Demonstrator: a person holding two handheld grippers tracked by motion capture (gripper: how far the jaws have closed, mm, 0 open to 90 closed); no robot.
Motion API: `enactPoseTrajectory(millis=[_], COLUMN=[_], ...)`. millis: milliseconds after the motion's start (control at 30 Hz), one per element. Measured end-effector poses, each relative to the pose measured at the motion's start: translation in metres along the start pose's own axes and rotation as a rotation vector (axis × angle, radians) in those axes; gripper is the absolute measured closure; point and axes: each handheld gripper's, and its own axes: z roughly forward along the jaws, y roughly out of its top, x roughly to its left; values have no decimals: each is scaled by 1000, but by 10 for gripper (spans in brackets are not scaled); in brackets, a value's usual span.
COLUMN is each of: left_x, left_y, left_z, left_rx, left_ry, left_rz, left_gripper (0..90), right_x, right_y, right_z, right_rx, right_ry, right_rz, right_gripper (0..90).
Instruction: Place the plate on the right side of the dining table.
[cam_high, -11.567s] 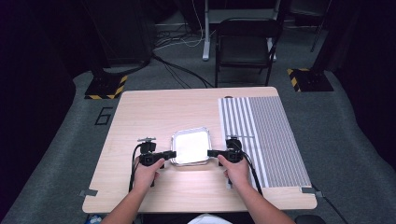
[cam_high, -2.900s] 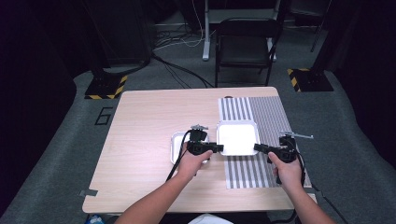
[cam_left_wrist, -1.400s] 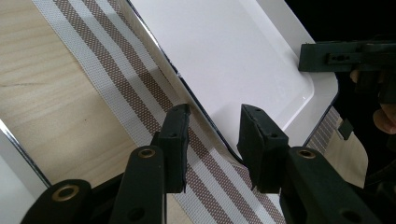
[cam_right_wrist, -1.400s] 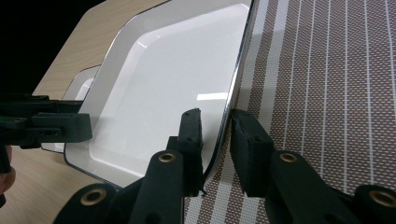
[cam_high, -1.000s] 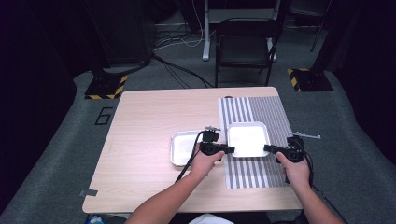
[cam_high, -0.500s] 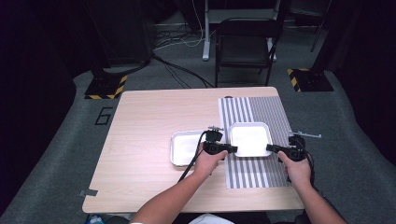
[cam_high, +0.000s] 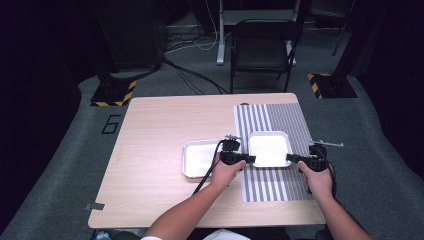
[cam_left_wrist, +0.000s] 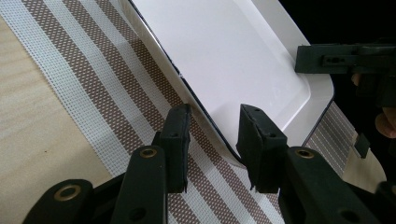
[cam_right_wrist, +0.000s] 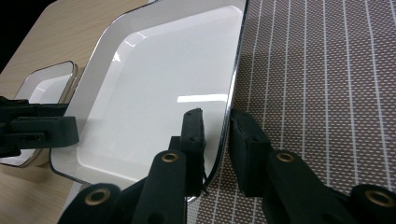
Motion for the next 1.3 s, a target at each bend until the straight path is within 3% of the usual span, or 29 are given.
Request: enactPoseTrajectory(millis=[33, 900, 1300], left_x=[1, 5, 5], left_y=[0, 1, 1], left_z=[1, 13, 22], left_rx=[-1, -14, -17], left_ry=[2, 1, -8], left_rz=[-3, -21, -53], left_gripper=[641, 642, 643], right_x=[-1, -9, -15], right_y=[0, 4, 5], right_z=[2, 9, 10], right_rx=[-5, -6, -13], right_ry=[-6, -22, -33], right_rz=[-15, -11, -8], right_gripper=[756, 759, 762])
